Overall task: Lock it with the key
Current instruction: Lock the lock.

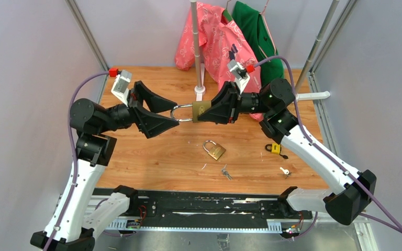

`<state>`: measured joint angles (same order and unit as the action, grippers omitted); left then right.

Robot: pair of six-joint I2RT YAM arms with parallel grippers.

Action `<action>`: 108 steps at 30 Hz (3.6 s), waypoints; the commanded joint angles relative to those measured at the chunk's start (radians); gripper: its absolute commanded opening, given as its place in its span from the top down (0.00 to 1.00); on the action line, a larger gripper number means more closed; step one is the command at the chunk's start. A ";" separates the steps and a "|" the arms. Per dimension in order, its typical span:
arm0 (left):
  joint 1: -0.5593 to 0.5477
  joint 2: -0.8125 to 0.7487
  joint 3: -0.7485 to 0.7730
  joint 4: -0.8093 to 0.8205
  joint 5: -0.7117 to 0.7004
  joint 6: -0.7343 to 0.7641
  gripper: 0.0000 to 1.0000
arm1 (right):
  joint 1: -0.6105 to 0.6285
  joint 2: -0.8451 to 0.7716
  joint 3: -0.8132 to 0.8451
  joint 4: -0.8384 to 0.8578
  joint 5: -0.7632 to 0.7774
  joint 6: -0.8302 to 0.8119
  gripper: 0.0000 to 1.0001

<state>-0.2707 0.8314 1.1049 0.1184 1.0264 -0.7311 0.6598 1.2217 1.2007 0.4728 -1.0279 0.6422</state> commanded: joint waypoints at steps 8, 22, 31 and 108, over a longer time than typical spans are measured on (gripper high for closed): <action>0.002 -0.001 -0.041 -0.008 -0.014 0.033 0.38 | -0.006 -0.018 0.005 0.166 -0.005 0.085 1.00; 0.002 0.001 -0.045 0.012 -0.049 0.014 0.60 | -0.007 -0.011 0.000 0.128 -0.027 0.080 1.00; -0.003 0.005 -0.047 0.037 -0.034 -0.007 0.62 | -0.007 0.006 0.003 0.135 -0.029 0.094 1.00; -0.305 0.252 -0.045 0.050 -0.020 0.075 1.00 | 0.123 0.242 0.123 0.217 0.049 0.261 1.00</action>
<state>-0.4747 0.9524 1.1160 0.2115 1.0340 -0.7315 0.6518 1.3899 1.3045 0.6960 -1.2560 0.8463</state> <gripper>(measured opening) 0.134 0.255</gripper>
